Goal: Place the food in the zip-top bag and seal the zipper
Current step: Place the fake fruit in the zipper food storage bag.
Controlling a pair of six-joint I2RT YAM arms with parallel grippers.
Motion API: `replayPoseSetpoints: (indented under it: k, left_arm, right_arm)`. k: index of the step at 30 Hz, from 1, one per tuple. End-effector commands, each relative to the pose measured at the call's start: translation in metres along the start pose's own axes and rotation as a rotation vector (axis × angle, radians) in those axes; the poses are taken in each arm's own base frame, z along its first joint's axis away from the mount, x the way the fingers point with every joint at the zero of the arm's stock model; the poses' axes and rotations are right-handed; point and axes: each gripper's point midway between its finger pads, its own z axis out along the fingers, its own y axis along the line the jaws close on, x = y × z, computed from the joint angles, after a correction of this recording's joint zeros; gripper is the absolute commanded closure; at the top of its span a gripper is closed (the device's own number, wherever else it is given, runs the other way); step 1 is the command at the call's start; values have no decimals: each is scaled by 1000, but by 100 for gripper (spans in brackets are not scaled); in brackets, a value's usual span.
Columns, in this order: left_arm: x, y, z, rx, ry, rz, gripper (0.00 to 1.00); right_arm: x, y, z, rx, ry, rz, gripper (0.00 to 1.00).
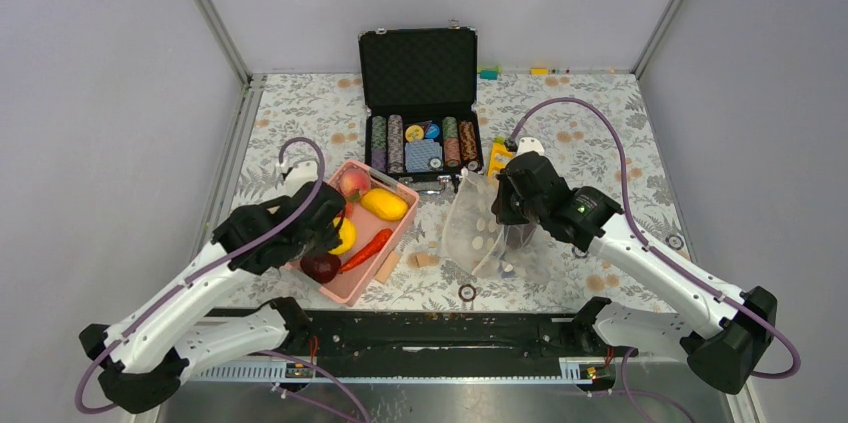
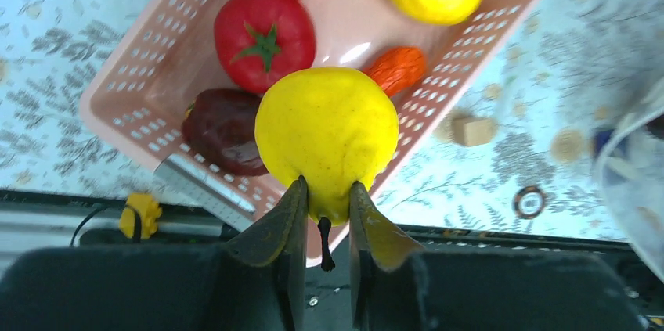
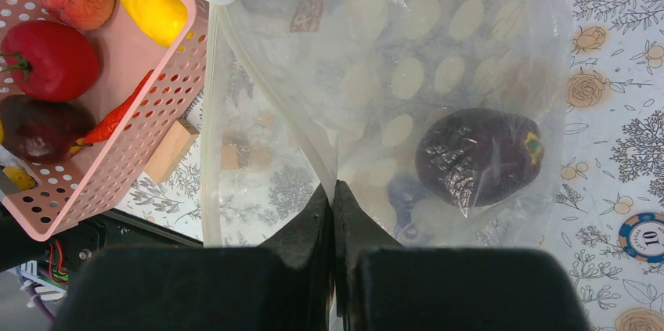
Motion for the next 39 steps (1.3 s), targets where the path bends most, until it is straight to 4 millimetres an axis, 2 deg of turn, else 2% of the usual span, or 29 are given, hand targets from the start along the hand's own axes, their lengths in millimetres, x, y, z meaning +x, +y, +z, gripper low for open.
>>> replayPoseSetpoints:
  k: [1,3,5,8,10,14,16,23,25,33,37,39]
  left_arm:
    - [-43,-35,-25,195,-154,-24,100]
    - [-49,-61,-35,349,-180,-15,100]
    - [-56,-99,-54,586,-229,27,100]
    - [-40,-148,-88,939,-200,137,100]
    - [-34,-166,-100,1061,-183,177,100]
    - [-26,-191,-99,1144,-116,243,100]
    - [-22,-200,-95,1163,-89,262,100]
    - [-19,-221,-62,1116,-32,260,100]
    - [-15,-225,-51,1092,-3,261,100]
    - [-8,-235,-32,1056,42,257,100]
    - [-4,-239,-26,1043,66,253,90]
    - [-1,-242,-24,1044,86,255,80]
  right_arm:
    - [-7,2,-3,-9,-31,-2,100]
    - [-7,2,-3,-11,-31,-3,100]
    - [-8,3,-4,-13,-34,0,100]
    - [-7,8,-5,-49,-31,1,100]
    - [-7,14,-5,-77,-30,-1,100]
    - [-5,20,-6,-117,-21,2,100]
    - [-5,22,-7,-125,-19,2,100]
    - [-7,28,-11,-165,-33,12,100]
    - [-6,27,-11,-165,-33,15,100]
    - [-5,35,-13,-207,-30,21,100]
    - [-5,34,-13,-208,-32,22,100]
    - [-4,35,-13,-212,-29,22,100]
